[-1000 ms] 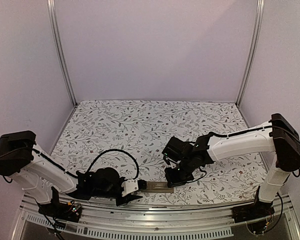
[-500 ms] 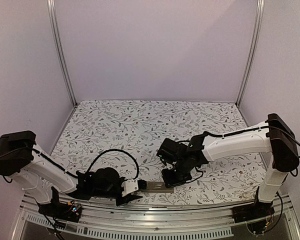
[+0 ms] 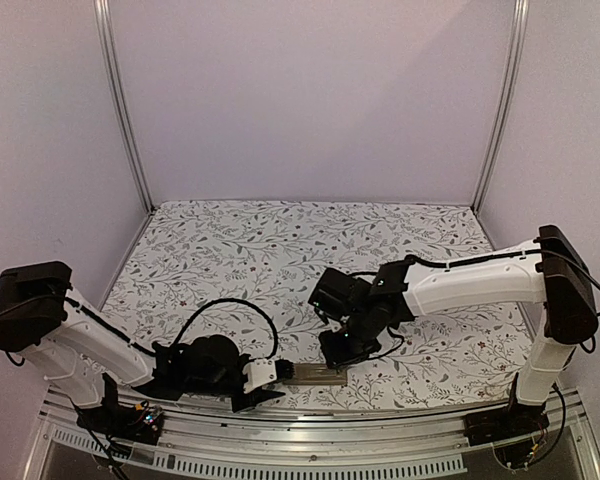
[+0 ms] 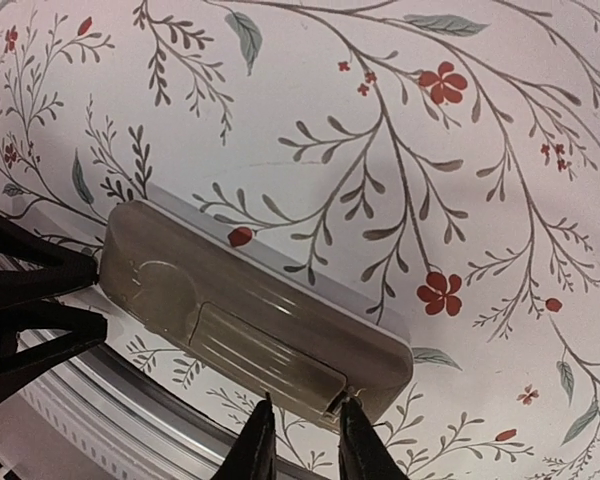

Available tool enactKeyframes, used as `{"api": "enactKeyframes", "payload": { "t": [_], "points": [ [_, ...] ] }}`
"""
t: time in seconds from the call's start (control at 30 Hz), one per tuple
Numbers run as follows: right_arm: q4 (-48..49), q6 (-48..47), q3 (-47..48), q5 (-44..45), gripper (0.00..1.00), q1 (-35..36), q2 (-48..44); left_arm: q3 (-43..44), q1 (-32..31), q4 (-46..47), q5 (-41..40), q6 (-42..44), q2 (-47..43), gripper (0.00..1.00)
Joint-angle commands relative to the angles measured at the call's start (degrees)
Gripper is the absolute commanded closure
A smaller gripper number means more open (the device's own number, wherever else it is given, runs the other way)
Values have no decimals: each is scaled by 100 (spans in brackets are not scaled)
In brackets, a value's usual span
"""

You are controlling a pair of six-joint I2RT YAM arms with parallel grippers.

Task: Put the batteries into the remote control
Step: Press the battery cover on the remote control.

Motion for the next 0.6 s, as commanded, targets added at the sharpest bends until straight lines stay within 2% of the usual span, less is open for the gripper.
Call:
{"api": "enactKeyframes", "payload": {
  "t": [0.0,0.07,0.27,0.57],
  "points": [
    [-128,-206,246,217,88,29,-147,40,20,-144,-37,-29,-149,65],
    [134,-449,170,17,100,29,-230,-4,27,-132,-79,-35,-244,65],
    [564,-837,9,-264,100,-5,-171,-89,27,-44,-74,-29,-382,64],
    [849,-828,-351,-402,100,-32,-69,-74,27,-75,-73,-59,-351,64]
  ]
}}
